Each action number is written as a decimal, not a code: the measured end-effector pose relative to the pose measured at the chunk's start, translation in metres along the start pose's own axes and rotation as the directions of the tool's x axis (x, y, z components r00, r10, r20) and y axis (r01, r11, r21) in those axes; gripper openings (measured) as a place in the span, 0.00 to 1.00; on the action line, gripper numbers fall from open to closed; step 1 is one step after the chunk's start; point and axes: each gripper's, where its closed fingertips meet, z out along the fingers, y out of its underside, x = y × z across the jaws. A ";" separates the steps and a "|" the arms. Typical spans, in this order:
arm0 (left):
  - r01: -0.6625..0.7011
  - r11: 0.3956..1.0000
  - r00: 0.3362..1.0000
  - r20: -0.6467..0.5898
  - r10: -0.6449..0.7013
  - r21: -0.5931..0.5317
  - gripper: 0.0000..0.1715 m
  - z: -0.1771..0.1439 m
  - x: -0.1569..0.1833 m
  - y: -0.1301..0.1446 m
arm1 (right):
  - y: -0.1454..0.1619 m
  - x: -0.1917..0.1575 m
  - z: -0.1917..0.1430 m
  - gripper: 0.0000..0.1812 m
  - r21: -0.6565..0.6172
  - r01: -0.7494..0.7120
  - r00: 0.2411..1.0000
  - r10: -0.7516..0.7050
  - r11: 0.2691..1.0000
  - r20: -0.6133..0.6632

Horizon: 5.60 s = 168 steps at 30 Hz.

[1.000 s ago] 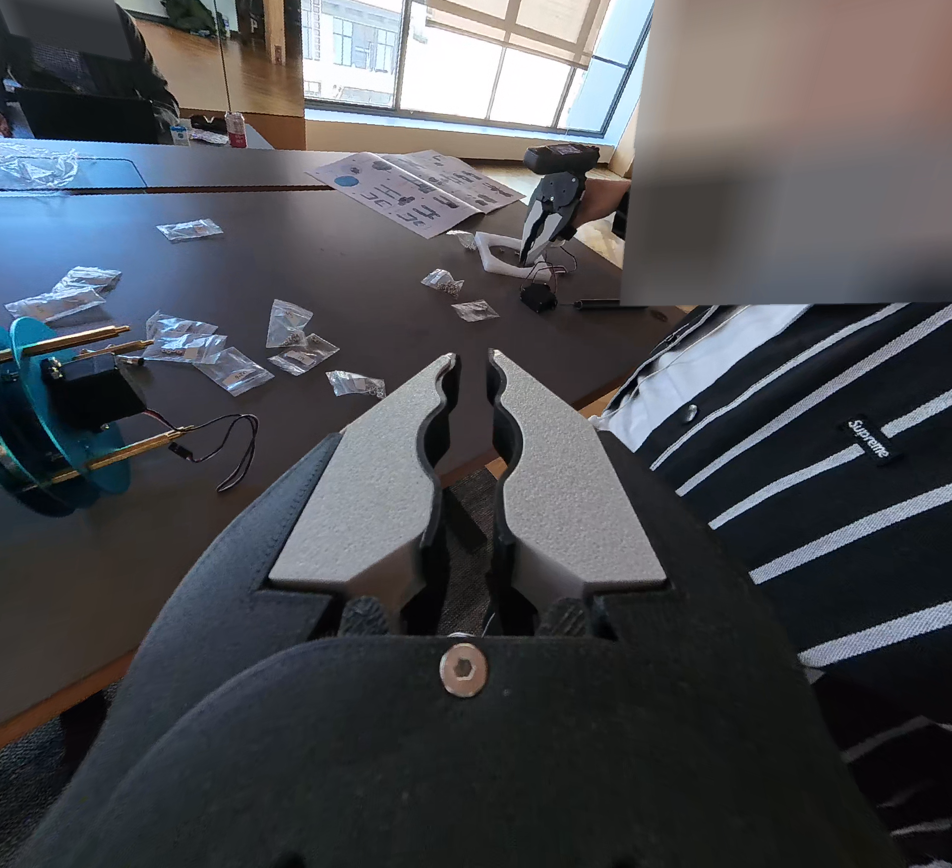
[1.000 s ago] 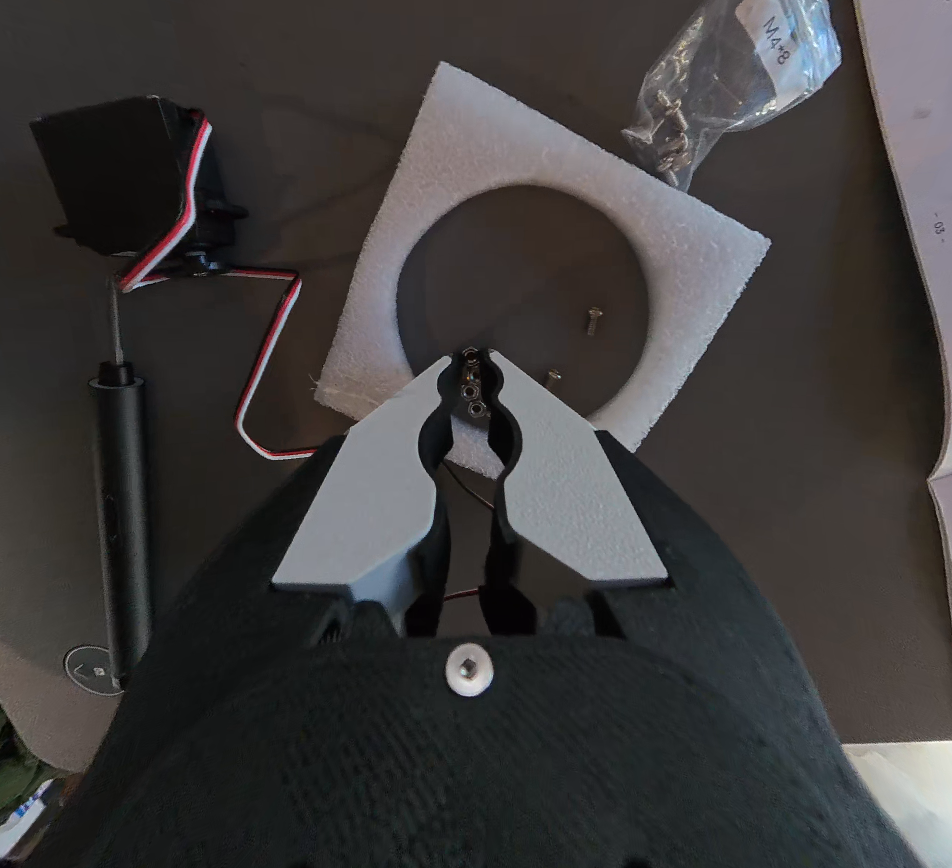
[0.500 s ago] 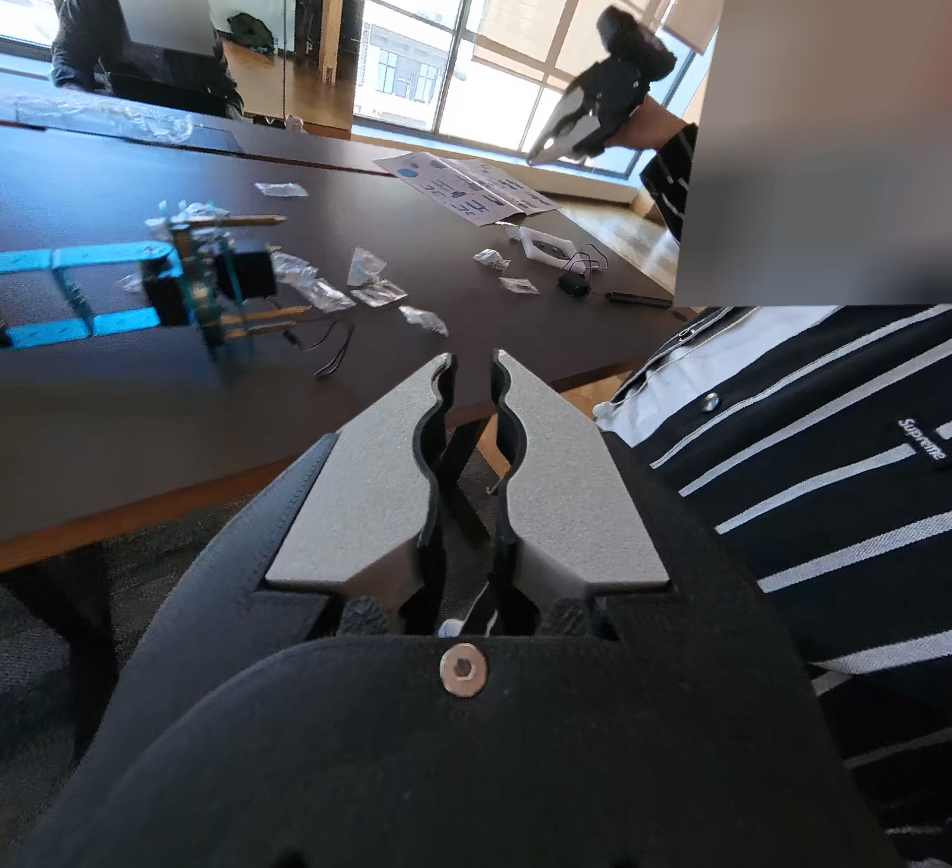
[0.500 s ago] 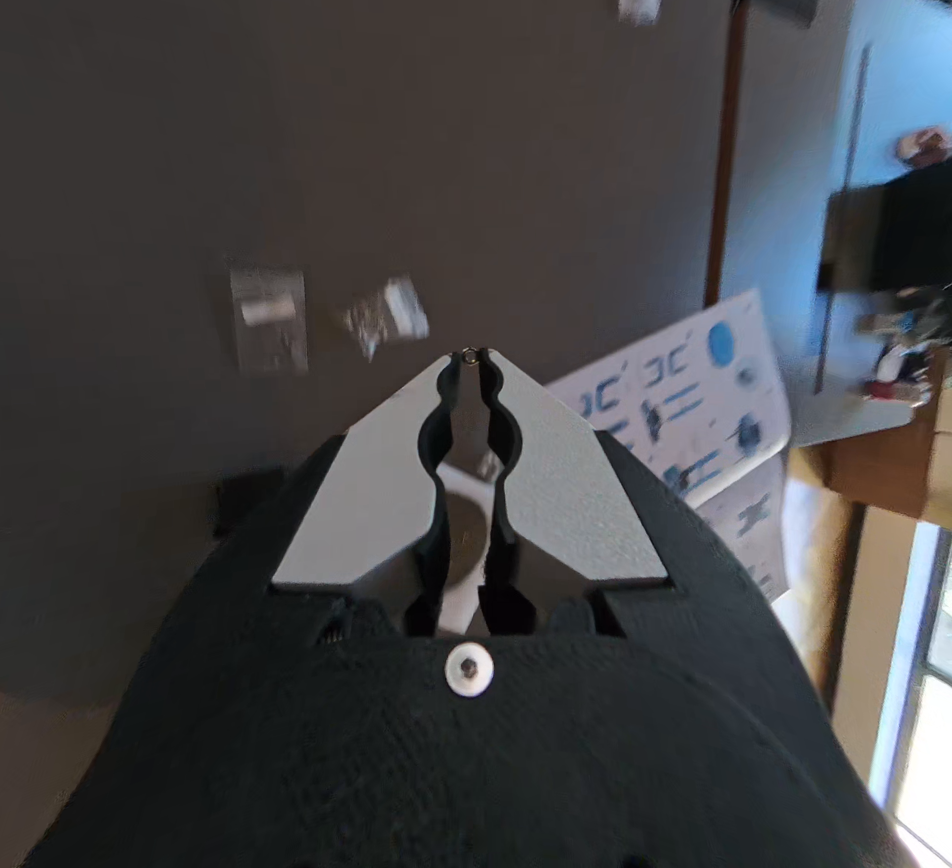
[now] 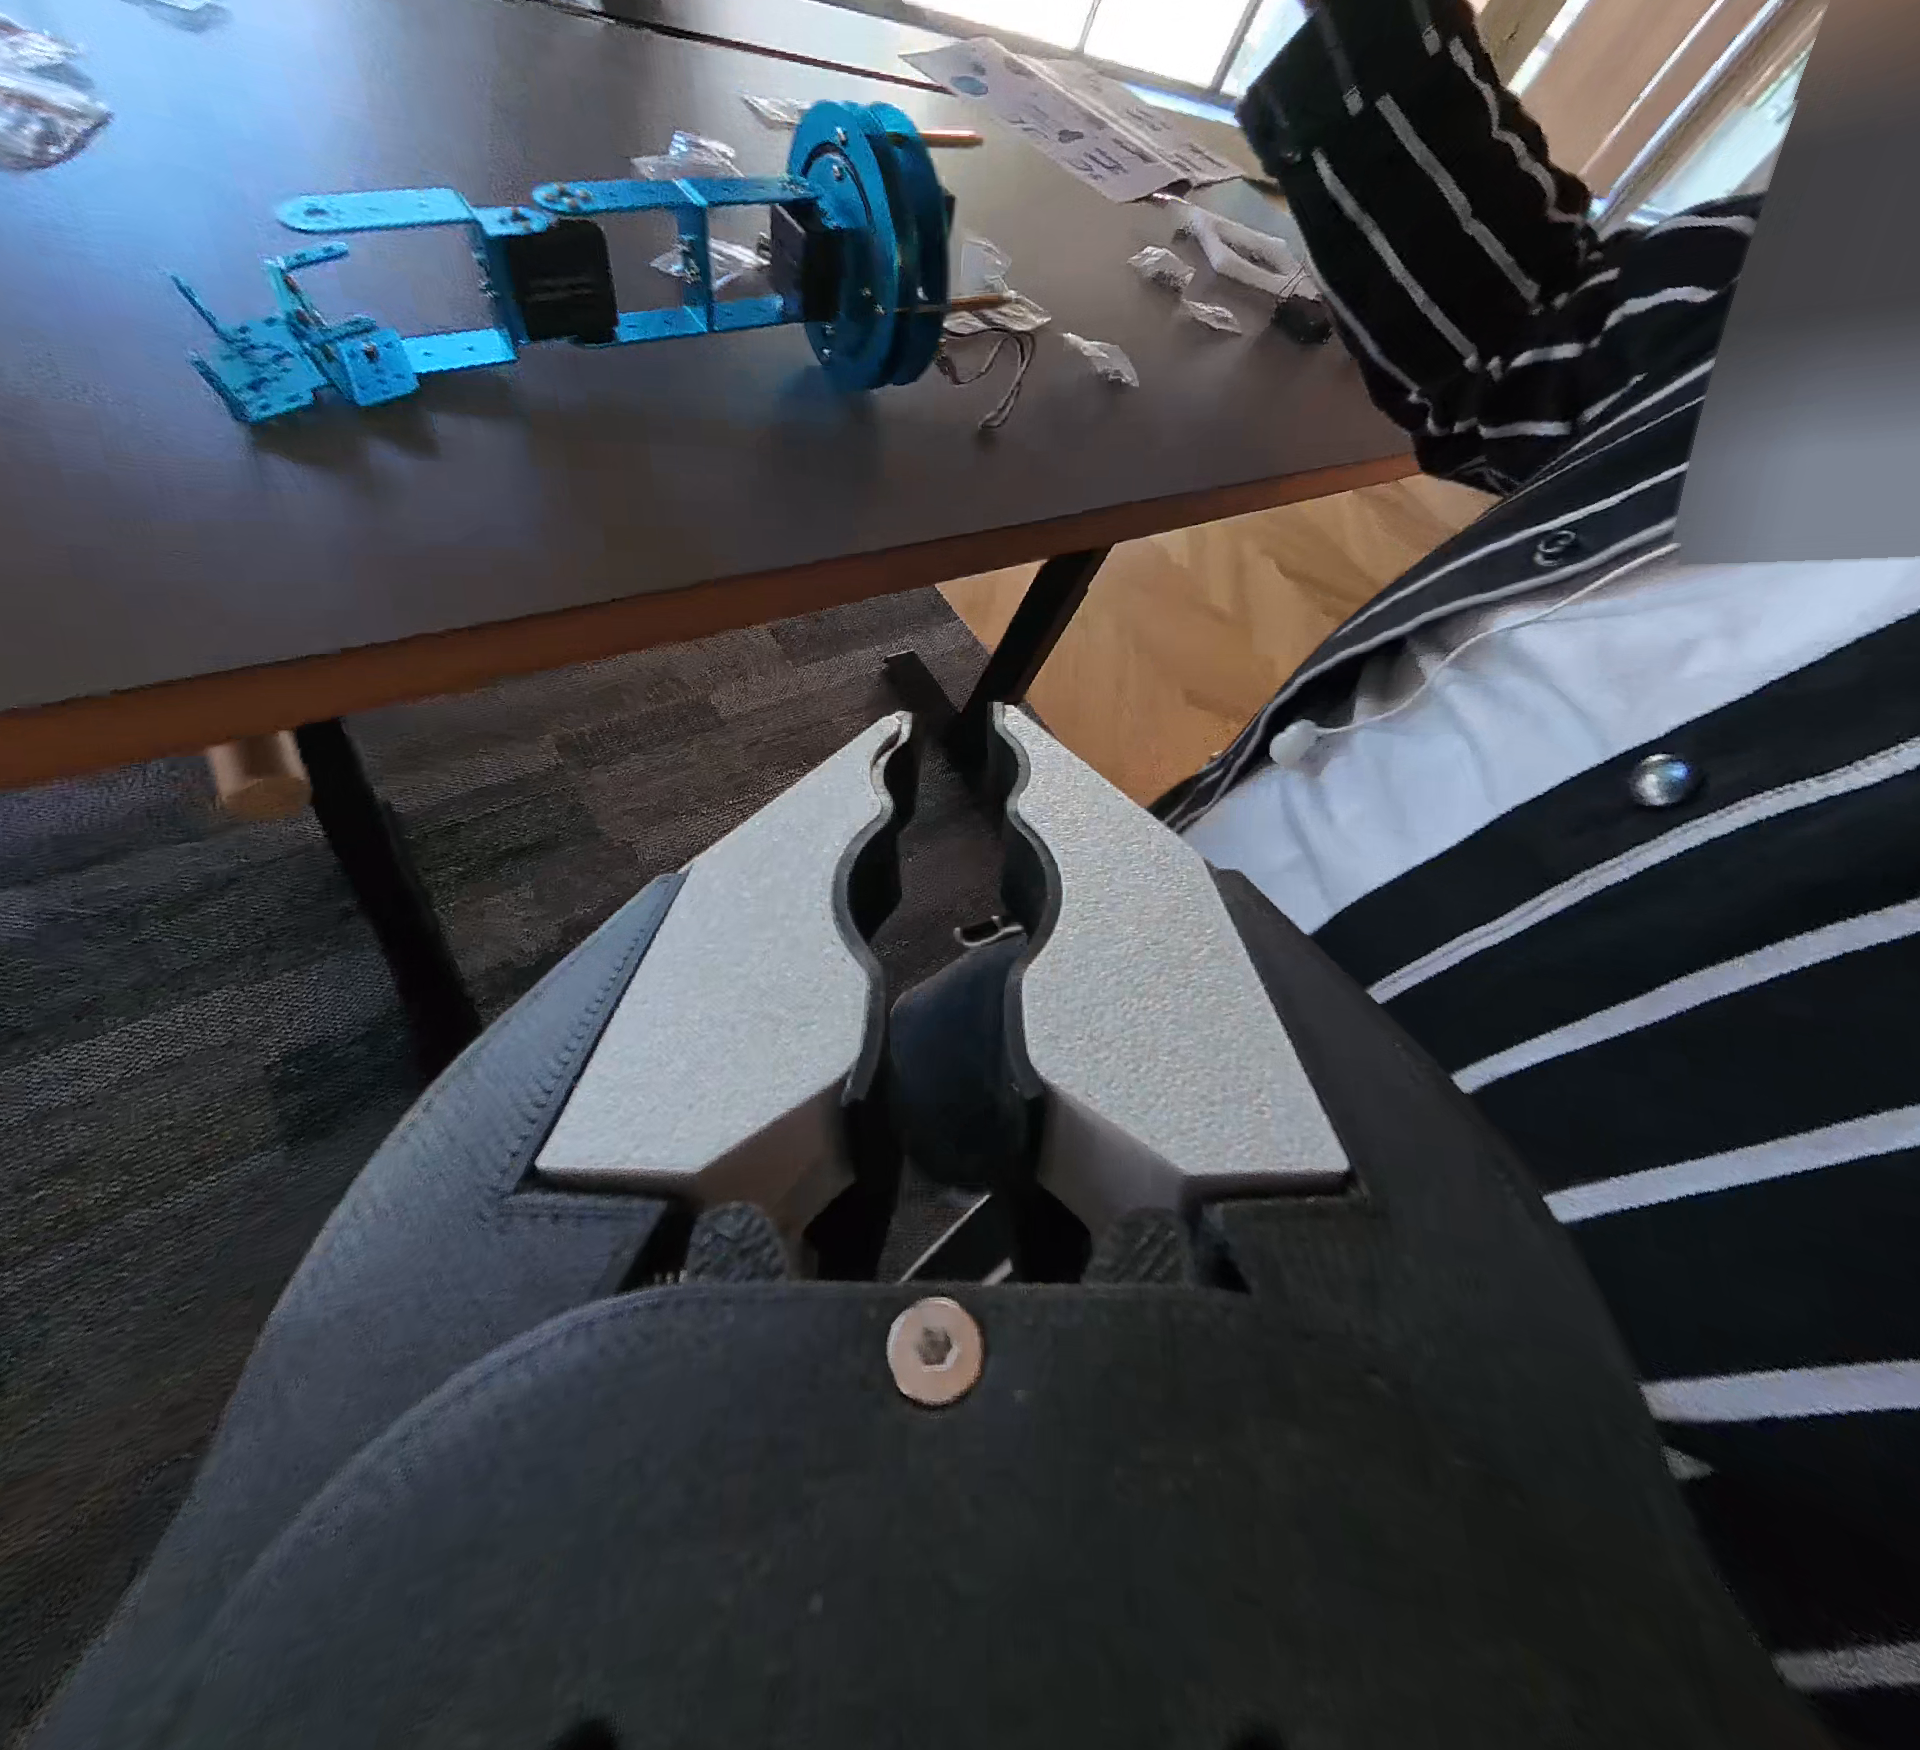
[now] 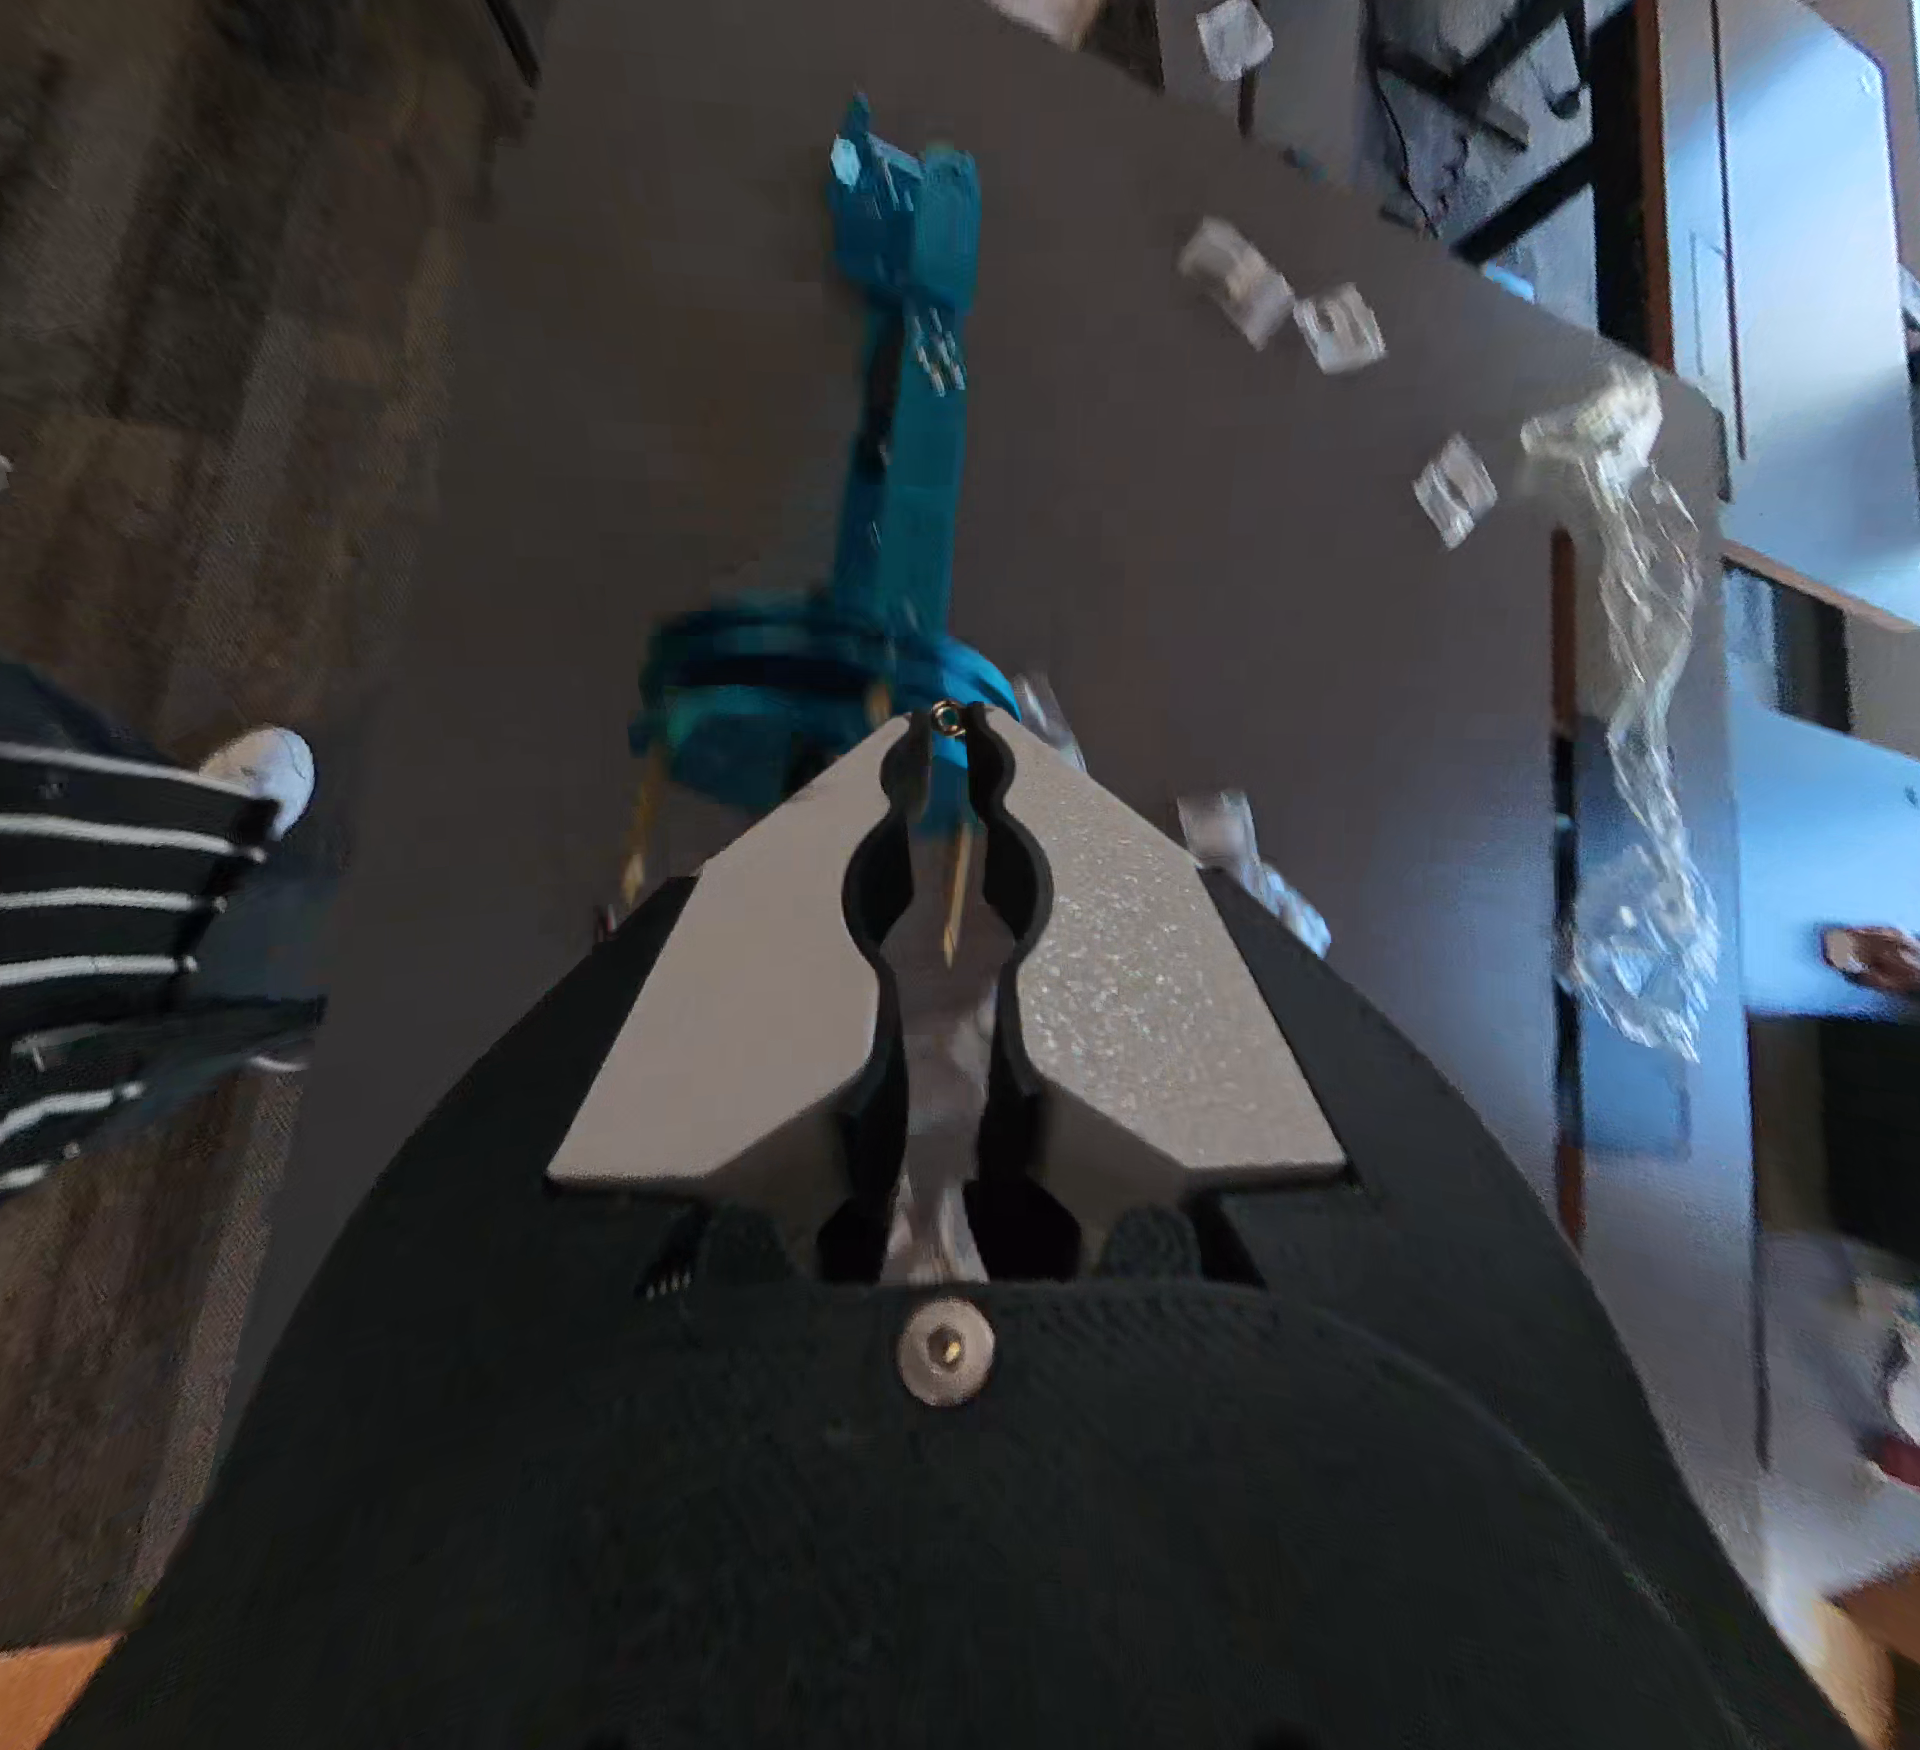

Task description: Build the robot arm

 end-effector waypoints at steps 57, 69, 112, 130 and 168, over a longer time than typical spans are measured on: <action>-0.662 0.737 0.617 -0.655 0.436 -0.133 0.42 0.210 -0.253 -0.051 | -0.068 -0.064 0.240 0.03 -0.095 -0.646 0.761 0.627 0.758 -0.167; -0.632 0.767 0.633 -0.643 0.431 -0.108 0.42 0.210 -0.252 -0.053 | -0.072 -0.051 0.270 0.04 -0.118 -0.592 0.799 0.560 0.798 -0.218; -0.478 0.872 0.768 -0.532 0.355 -0.108 0.39 0.134 -0.282 -0.054 | -0.075 -0.041 0.280 0.04 -0.096 -0.555 0.825 0.531 0.827 -0.194; -0.442 0.890 0.786 -0.524 0.327 -0.109 0.39 0.134 -0.288 -0.056 | -0.077 -0.041 0.284 0.05 -0.077 -0.556 0.827 0.542 0.827 -0.148; -0.406 0.906 0.802 -0.521 0.291 -0.120 0.38 0.131 -0.295 -0.056 | -0.079 -0.049 0.255 0.07 0.001 -0.584 0.800 0.575 0.812 -0.168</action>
